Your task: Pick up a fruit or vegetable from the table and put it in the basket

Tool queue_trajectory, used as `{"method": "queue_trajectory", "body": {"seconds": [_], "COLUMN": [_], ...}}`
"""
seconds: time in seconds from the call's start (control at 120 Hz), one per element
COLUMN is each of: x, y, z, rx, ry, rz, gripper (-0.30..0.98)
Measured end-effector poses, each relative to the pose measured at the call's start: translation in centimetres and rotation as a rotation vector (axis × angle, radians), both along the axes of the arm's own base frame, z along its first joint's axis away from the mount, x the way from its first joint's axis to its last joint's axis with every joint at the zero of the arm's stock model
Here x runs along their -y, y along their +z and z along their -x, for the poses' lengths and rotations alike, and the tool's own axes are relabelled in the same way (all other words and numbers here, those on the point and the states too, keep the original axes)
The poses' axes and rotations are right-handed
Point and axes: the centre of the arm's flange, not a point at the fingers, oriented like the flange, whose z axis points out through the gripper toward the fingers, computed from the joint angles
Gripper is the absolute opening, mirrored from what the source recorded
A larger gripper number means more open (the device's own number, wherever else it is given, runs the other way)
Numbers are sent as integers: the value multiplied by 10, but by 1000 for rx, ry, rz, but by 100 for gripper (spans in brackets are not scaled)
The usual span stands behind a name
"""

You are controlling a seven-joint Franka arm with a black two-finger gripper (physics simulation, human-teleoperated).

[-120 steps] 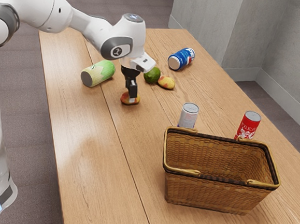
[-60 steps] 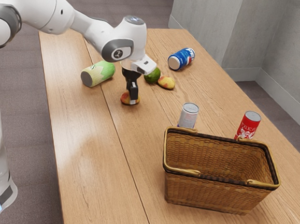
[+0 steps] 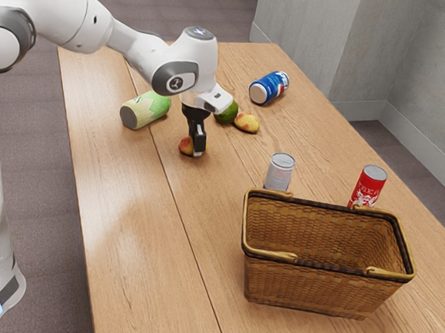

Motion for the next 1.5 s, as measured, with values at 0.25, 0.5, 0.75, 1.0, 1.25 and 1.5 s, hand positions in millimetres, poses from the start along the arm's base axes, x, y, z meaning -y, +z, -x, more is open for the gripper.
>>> {"method": "queue_trajectory", "body": {"seconds": [0.25,0.5,0.75,1.0,1.25,1.5], "x": [0,172,328,404,448,472], "y": [7,205,186,188,181,155], "z": [-2,-188,-189,-168,-153,-143], "rx": [19,273,188,228,242,210], "ry": [19,-322,-583,-680,-694,-681], "rz": [-1,-92,-85,-132,-126,-117], "gripper": [29,25,14,19,19,18]}}
